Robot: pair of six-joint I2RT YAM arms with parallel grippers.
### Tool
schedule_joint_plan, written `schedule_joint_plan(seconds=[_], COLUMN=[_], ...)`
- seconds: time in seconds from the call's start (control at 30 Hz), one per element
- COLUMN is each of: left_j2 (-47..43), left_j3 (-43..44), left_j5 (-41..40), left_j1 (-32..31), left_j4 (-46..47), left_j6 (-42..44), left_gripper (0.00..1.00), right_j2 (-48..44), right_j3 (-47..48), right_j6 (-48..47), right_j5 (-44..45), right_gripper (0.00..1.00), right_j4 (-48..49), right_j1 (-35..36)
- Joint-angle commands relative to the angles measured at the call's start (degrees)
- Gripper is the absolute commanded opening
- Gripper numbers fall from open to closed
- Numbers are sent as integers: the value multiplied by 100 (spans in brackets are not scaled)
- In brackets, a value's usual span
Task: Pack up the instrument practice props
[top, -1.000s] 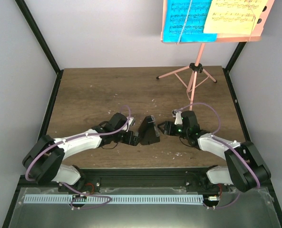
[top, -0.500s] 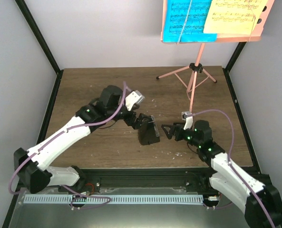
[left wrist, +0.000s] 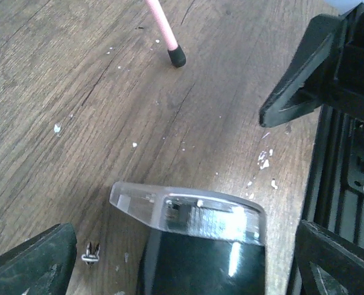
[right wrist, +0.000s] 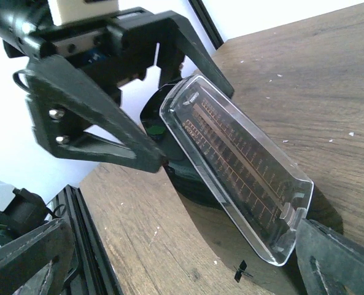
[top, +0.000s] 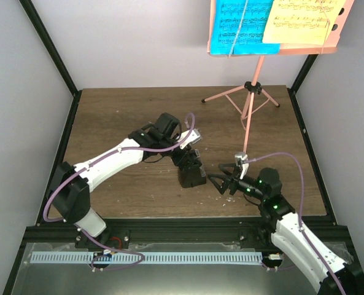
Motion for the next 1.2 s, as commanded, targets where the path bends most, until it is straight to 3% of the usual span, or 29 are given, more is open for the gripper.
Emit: schedule_joint_plan(seconds=[0.0,0.33,0.47,0.6,0.83,1.0,1.17], left_j2=[93,459,563,790,1024,1051,1051], left_j3=[-228,6,164,453,616,639,642], left_j5=[145,371,750,1287,1310,1245,1212], left_j1=[24,163,382,737,879,902,900], left_j4=[426,192,33,-279,-592,-621,-635], left_j6=[260,198,79,-16,20,47,31], left_gripper=[94,57,49,44,42,42,41], right_j2=[-203,242,709,1545,3064,3350,3561], right_j3=[-152,-601,-664,-396,-26,234,415], right_j6=[40,113,48,-342,-839,-1366,-1839], right_j5=[53,-31,200,859,1709,2716,2445], right_gripper=[100,100,100,100,100,100,100], right_j4=[174,802,1063,1028,1637,1477,1548], right_j1=[-6,-6,74,586,1360,1692,1716])
